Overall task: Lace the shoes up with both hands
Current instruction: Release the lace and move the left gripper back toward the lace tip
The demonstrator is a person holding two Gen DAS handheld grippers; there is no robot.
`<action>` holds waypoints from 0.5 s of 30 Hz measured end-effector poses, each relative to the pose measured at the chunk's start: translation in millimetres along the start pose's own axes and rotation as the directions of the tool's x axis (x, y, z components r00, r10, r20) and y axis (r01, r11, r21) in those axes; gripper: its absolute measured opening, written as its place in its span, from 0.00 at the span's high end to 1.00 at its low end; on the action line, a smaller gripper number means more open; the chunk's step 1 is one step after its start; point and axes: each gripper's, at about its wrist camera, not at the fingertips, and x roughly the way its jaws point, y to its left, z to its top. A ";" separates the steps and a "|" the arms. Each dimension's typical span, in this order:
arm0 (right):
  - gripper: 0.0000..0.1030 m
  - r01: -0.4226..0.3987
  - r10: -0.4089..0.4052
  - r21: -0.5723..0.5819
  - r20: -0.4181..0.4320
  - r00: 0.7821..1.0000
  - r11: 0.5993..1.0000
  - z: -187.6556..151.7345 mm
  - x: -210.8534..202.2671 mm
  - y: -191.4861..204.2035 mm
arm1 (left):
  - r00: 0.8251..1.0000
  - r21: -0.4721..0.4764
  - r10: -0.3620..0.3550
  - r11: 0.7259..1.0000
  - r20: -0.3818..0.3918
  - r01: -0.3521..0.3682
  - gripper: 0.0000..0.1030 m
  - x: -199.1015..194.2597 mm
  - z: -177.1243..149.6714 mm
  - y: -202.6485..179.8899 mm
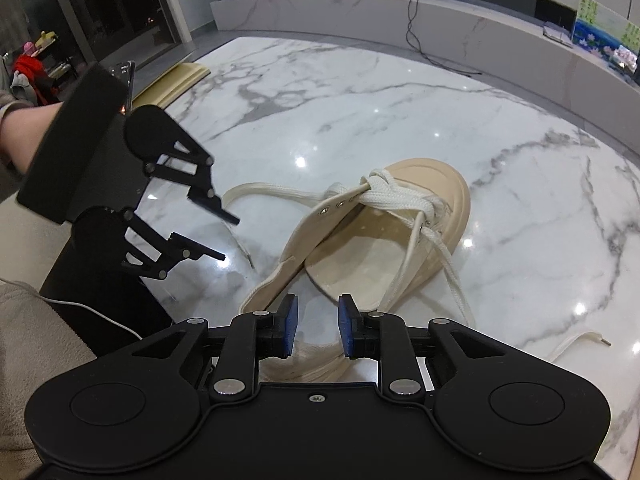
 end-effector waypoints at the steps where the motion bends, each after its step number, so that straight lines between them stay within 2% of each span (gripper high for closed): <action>1: 0.80 0.000 0.000 0.001 -0.002 1.000 1.000 0.1 0.3 -0.3 | 1.000 0.005 -0.007 1.000 -0.004 0.007 0.70 2.1 0.2 1.7; 15: 0.79 0.002 -0.002 0.013 -0.013 1.000 1.000 2.8 6.0 -5.1 | 0.990 -0.009 -0.142 0.990 -0.001 0.142 0.70 11.4 3.5 19.3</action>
